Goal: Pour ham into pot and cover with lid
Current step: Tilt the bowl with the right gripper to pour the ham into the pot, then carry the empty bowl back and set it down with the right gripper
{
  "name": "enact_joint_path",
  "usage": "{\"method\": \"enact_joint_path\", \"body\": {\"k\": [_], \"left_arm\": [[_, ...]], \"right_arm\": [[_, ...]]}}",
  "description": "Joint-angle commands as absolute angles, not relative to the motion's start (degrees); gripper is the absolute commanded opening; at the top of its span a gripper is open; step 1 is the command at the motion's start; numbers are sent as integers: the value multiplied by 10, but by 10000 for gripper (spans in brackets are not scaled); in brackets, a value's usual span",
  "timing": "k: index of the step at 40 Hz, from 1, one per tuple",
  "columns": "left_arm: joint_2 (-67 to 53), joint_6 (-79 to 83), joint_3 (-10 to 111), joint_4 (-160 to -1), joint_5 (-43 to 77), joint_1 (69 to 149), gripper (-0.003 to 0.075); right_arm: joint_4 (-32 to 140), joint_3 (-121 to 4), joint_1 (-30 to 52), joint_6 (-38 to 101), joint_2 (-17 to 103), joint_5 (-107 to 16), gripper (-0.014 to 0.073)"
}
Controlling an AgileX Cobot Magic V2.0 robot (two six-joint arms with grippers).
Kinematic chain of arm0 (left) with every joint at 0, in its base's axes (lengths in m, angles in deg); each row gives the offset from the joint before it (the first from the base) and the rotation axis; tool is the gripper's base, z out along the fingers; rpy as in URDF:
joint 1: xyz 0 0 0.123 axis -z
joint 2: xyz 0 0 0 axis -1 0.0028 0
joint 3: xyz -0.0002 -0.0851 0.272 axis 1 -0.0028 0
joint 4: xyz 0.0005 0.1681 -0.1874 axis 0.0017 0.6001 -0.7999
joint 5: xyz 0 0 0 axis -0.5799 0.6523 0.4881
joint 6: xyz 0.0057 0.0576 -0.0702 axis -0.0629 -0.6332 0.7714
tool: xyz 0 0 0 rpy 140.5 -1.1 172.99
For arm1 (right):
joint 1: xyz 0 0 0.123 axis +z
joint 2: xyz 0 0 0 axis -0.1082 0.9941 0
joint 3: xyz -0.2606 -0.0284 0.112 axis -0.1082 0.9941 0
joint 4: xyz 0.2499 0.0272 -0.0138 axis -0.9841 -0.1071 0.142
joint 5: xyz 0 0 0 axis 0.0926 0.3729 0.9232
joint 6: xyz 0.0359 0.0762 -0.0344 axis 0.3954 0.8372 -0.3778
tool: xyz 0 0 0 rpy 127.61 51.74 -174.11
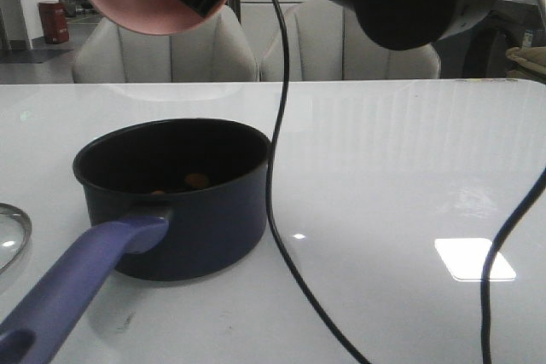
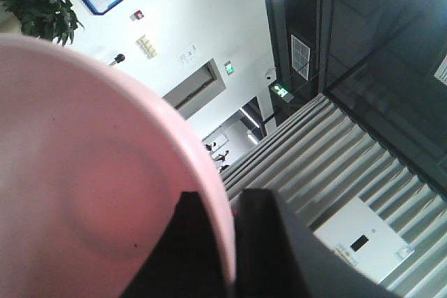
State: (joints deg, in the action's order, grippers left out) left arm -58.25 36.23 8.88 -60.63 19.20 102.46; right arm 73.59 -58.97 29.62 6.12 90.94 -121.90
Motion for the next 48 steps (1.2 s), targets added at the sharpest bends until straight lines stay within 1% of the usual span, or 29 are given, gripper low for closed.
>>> {"method": "enact_joint_path", "body": {"k": [1,7,13,21,26,32,37,42,48], "left_arm": [[-577,362,104,-610,143,1029,522],[-577,362,104,-610,143,1029,522],[-577,362,104,-610,143,1029,522],[-577,362,104,-610,143,1029,522],[-577,362,104,-610,143,1029,522],[-577,362,104,-610,143,1029,522],[-577,362,104,-610,143,1029,522],[-577,362,104,-610,143,1029,522],[-577,362,104,-610,143,1029,522]], "right_arm": [[699,-608,296,126,881,-1313,137],[616,-608,296,264,881,-1251,137],[548,-608,296,314,869,-1127,137],[460,-608,295,314,821,-872,137],[456,-608,288,292,778,-749,137],[456,-608,260,262,724,-636,137],[463,-608,208,259,693,-544,137],[522,-608,155,256,668,-464,137],[560,-608,121,257,655,-386,137]]}}
